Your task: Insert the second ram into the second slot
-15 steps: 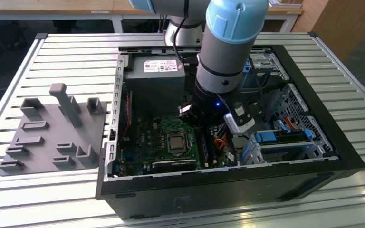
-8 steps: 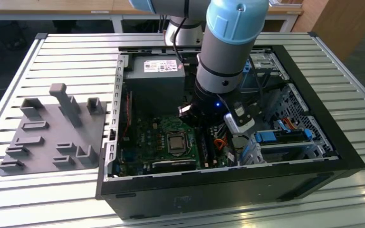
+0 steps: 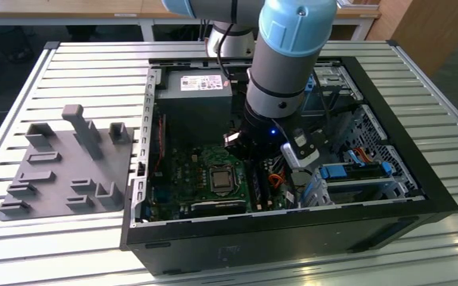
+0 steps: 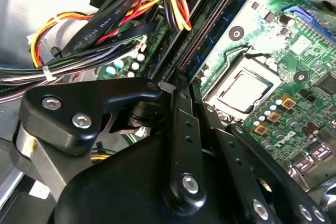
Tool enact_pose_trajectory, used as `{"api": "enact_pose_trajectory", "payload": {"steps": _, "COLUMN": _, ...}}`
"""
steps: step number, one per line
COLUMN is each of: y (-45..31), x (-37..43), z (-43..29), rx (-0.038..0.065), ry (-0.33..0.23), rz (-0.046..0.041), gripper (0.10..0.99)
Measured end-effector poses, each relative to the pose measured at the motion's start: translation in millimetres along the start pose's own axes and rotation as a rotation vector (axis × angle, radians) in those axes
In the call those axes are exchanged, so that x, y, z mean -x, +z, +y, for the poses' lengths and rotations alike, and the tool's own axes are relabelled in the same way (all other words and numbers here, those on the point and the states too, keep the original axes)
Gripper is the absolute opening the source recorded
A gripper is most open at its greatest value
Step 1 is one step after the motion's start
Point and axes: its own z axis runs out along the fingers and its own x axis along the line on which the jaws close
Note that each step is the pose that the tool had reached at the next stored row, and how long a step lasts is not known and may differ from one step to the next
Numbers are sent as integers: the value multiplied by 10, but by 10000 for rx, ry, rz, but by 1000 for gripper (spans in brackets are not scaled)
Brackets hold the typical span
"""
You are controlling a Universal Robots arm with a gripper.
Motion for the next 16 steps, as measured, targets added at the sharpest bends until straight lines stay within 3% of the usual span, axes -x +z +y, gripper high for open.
{"api": "enact_pose_trajectory", "payload": {"steps": 16, "y": -8, "x": 2, "z": -8, "rx": 0, "ry": 58, "rz": 14, "gripper": 137}}
